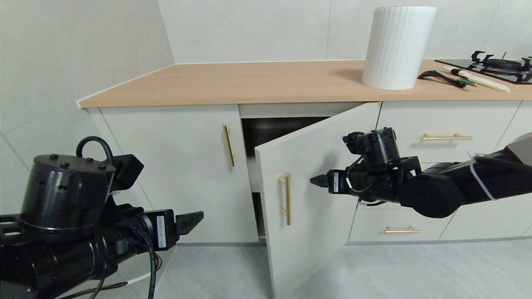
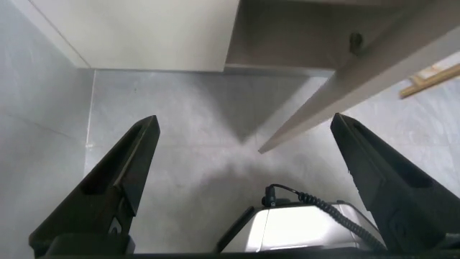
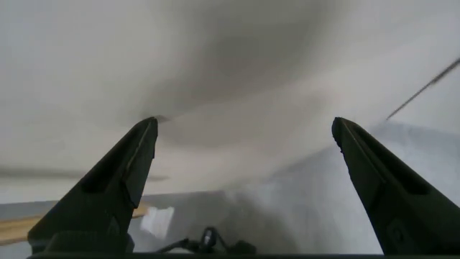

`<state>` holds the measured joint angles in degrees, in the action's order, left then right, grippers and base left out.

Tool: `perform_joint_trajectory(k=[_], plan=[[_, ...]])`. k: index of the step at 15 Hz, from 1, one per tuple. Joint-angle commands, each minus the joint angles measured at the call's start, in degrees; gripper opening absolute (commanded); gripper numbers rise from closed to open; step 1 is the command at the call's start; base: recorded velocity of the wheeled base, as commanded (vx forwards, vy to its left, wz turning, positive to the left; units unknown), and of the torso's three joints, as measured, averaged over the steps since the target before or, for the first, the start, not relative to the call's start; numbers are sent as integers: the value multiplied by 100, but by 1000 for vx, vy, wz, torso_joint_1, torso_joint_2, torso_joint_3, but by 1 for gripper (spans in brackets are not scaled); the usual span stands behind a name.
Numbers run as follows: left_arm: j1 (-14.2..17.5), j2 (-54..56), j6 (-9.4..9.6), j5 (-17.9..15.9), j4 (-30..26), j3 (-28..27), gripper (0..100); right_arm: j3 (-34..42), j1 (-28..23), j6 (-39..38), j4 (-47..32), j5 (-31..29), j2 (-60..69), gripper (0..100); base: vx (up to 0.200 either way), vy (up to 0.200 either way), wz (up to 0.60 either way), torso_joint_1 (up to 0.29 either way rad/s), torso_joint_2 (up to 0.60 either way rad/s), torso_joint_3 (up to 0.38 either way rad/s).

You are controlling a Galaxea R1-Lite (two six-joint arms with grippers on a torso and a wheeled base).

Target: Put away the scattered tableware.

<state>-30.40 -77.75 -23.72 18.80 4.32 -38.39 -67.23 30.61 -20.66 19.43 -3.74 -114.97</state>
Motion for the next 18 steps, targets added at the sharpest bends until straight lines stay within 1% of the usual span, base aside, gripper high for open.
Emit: perform_joint_trajectory(k=[1,2,3,7,9,12,14,16,18], plan=[[-1,-21,-1,1,8,-2,100,-1,15,1,17,-39,-149,100,200,0,0,12,-2,-7],[-1,-38,-10,1,17,-11,100,8,15,-8,193,-153,-175,100,200,0,0,12,2,12],[-1,-38,-10,1,17,-20,100,-1,15,-61,193,-153,-175,100,200,0,0,-7,7,7],[8,-56,-18,1,25,-20,100,-317,226,-773,201,-188,-219,100,0,0,0,0,0,0],[8,-91,-18,1,25,-11,100,-668,332,-1274,201,-443,-324,100,0,0,0,0,0,0],[8,-153,-27,1,25,-11,100,-1055,340,-1704,193,-636,-518,100,0,0,0,0,0,0],[8,-153,-18,1,17,-2,100,-1266,332,-1880,193,-821,-658,100,0,0,0,0,0,0],[8,-153,-27,1,25,-2,100,-1591,314,-1977,193,-1199,-896,100,0,0,0,0,0,0],[8,-153,-18,1,25,-2,100,-1697,296,-2012,193,-1304,-975,100,0,0,0,0,0,0]])
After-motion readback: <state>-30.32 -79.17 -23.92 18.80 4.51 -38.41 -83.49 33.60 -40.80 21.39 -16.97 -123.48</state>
